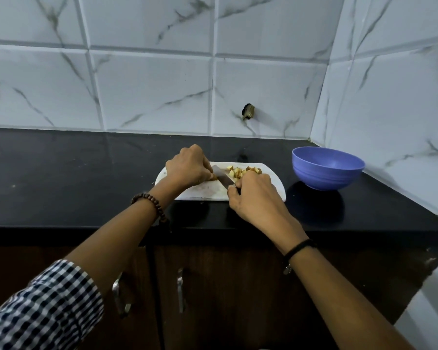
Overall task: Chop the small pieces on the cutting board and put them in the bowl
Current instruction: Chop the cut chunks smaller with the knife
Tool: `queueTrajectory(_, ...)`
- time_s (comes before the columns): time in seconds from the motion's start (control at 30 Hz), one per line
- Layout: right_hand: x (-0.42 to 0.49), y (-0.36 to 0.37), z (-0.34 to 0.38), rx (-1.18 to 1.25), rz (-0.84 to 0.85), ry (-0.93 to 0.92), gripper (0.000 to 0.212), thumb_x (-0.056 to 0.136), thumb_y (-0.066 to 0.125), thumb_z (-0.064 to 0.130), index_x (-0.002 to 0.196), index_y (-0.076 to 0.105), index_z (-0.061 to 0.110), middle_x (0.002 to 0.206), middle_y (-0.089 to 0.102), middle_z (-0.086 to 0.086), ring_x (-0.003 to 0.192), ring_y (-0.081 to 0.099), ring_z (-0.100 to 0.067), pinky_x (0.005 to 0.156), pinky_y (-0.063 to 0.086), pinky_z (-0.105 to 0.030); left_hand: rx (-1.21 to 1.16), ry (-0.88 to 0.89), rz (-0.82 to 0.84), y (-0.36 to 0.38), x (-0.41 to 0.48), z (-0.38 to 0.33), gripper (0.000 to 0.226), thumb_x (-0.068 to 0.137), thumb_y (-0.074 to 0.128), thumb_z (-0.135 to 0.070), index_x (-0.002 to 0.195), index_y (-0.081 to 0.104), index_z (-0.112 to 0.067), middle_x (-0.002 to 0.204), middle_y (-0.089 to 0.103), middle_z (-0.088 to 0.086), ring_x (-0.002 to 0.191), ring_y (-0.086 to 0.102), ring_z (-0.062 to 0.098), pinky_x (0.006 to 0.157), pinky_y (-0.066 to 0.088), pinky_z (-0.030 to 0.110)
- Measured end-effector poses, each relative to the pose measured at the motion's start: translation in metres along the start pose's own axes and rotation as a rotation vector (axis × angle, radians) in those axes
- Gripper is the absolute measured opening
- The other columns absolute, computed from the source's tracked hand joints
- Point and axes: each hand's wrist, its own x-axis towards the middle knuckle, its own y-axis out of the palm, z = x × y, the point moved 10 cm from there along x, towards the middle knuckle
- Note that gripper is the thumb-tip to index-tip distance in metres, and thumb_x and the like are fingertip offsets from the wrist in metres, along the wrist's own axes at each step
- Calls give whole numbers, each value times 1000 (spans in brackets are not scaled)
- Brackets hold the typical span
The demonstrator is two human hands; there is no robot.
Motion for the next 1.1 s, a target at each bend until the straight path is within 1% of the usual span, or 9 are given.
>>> queueTrajectory(0.23,-24,-35,-5,-138,125,-38,28,98,52,35,111,64,13,103,60,-7,73,57,-17,59,44,-30,-20,-29,35,2,2,12,19,71,82,-43,83,77,-28,93,70,-7,92,63,18,75,46,35)
queueTrajectory(0.33,-27,-50,-5,-139,95,-27,32,98,52,37,120,66,19,103,62,-8,75,59,-17,52,39,-28,-54,-36,57,4,3,16,22,69,83,-48,78,75,-30,93,70,-7,93,63,17,79,47,36)
queueTrajectory(0.47,-22,-44,1,-108,-39,-35,33,98,50,38,116,68,17,92,59,-5,70,57,-17,53,41,-29,-56,-40,69,4,3,15,21,67,83,-47,79,75,-31,95,69,-8,93,63,18,83,49,38)
queueTrajectory(0.57,-16,-25,2,-78,-9,-21,32,98,49,36,114,66,15,100,56,-7,77,57,-20,63,45,-33,-57,-25,93,5,1,11,15,71,80,-37,84,76,-32,93,70,-8,93,63,18,85,51,40)
queueTrajectory(0.73,-9,-13,8,-76,19,2,26,99,50,30,106,63,9,89,51,-5,71,49,-19,51,32,-27,-56,-29,91,4,2,12,9,72,78,-29,79,74,-34,91,69,-9,91,63,16,78,47,35)
queueTrajectory(0.87,-7,-11,19,-102,26,-17,14,98,49,22,89,52,12,86,43,-4,80,48,-25,63,33,-31,-54,-28,83,5,5,13,13,70,77,-26,83,76,-30,91,69,-8,91,62,17,76,42,34)
queueTrajectory(1.0,-10,-5,32,-119,83,-77,14,100,49,17,110,56,9,87,35,-2,88,47,-25,66,34,-32,-58,-36,66,4,4,12,14,71,76,-26,84,76,-30,90,69,-8,89,62,16,73,41,32)
queueTrajectory(1.07,-14,-7,34,-137,97,-96,4,100,50,16,102,52,14,82,33,1,84,43,-22,66,34,-32,-64,-42,73,5,3,13,12,71,76,-27,83,76,-31,92,69,-7,90,63,17,73,41,32)
queueTrajectory(1.1,-16,-8,32,-149,106,-99,6,99,51,17,96,46,16,80,32,2,82,42,-21,66,34,-32,-66,-44,75,5,3,14,12,72,76,-28,83,76,-30,93,69,-7,91,63,17,73,40,32)
